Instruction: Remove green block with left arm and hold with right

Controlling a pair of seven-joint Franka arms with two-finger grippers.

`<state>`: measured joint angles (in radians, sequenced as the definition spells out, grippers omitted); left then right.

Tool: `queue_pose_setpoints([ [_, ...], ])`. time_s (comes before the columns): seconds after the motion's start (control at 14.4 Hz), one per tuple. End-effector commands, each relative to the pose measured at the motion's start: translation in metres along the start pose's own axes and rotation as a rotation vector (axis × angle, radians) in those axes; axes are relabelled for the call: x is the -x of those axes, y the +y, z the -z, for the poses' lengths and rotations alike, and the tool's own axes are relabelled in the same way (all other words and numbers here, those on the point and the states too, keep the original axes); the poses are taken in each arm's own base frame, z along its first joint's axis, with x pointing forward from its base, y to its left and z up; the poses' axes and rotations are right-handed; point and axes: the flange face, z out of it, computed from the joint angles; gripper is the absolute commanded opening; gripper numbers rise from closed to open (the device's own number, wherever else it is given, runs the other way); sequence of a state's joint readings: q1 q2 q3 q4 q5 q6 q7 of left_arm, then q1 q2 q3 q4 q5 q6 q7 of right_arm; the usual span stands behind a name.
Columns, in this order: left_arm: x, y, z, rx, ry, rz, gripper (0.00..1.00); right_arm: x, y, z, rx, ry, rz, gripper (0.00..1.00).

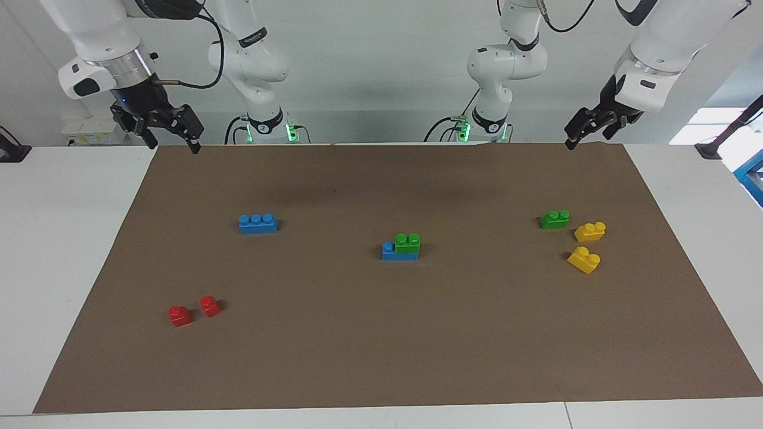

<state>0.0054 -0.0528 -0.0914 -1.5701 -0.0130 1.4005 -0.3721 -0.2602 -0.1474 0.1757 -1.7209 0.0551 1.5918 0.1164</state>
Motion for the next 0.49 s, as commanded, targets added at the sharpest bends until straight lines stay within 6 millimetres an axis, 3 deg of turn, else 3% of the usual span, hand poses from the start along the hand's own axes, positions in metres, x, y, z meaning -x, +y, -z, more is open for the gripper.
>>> queue_pose_setpoints([
  [0.0, 0.03, 0.02, -0.017, 0.0, -0.002, 0.167, 1.0, 0.007, 0.002, 0.001, 0.016, -0.002, 0.01, 1.0],
  [0.21, 0.057, 0.062, -0.044, 0.061, 0.059, 0.486, 1.0, 0.007, 0.002, 0.001, 0.016, -0.003, 0.01, 1.0],
  [0.42, 0.065, 0.097, -0.056, 0.234, 0.104, 0.98, 1.0, 0.007, 0.002, 0.001, 0.016, -0.003, 0.01, 1.0],
])
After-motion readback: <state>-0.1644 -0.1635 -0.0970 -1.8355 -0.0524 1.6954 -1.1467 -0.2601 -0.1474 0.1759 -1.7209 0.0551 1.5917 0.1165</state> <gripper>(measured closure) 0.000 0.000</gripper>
